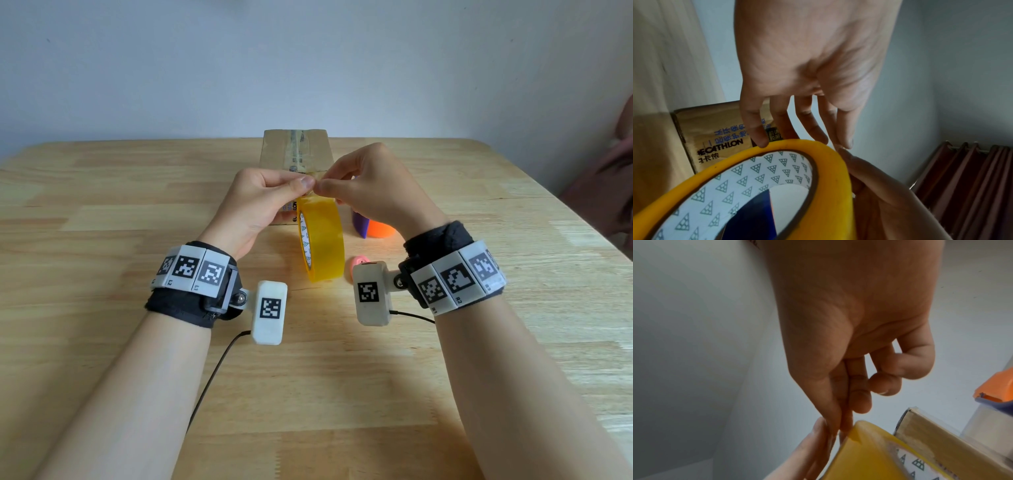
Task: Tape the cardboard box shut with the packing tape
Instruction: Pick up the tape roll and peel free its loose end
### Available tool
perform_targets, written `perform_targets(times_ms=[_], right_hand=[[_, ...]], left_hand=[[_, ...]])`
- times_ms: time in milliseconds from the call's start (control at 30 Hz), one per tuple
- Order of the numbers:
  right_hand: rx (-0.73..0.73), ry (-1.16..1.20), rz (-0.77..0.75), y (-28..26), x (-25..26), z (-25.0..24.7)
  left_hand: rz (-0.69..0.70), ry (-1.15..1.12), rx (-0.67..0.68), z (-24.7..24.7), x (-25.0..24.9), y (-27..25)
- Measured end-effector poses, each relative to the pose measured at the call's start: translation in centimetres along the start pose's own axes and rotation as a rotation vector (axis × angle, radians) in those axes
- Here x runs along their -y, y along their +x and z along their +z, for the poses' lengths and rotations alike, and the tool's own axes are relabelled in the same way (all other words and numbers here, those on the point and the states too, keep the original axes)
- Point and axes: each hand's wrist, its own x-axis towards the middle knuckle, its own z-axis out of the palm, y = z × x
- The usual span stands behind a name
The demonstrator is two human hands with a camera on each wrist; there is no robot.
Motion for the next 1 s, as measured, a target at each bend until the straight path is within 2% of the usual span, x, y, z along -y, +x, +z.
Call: perform_targets(times_ms=[133, 367, 500, 667, 800, 900, 1000], right_hand=[[-0.003, -0.021, -0.042, 0.1, -0.1, 0.1], [0.061, -0.012, -0.078, -0.1, 0.2, -0.4], [0.081, 0.067, -0.065, -0.2, 0.1, -0.6], [0.077, 0.057, -0.051, 0.0, -0.3, -0.4], [0.044, 0.064, -0.045, 0.1, -0.4, -0.1], [0.061, 0.122, 0.003, 0.1, -0.4, 0.0], [0.118, 0.187, 0.047, 0.2, -0.5, -0.1]], left_hand=[[0.030, 0.029, -0.020, 0.1, -0.1, -0.1], [0.186, 0.177, -0.055, 0.3, -0.5, -0.1], [0.215, 0.232, -0.016, 0.1, -0.3, 0.1], [0.066, 0.113, 0.009, 0.1, -0.4, -0.3], [-0.085, 0.166, -0.004, -0.5, -1.0, 0.0], [-0.270, 0.165, 0.151, -0.7, -0.9, -0.3], [-0.327, 0.108, 0.259, -0.1, -0.6, -0.7]])
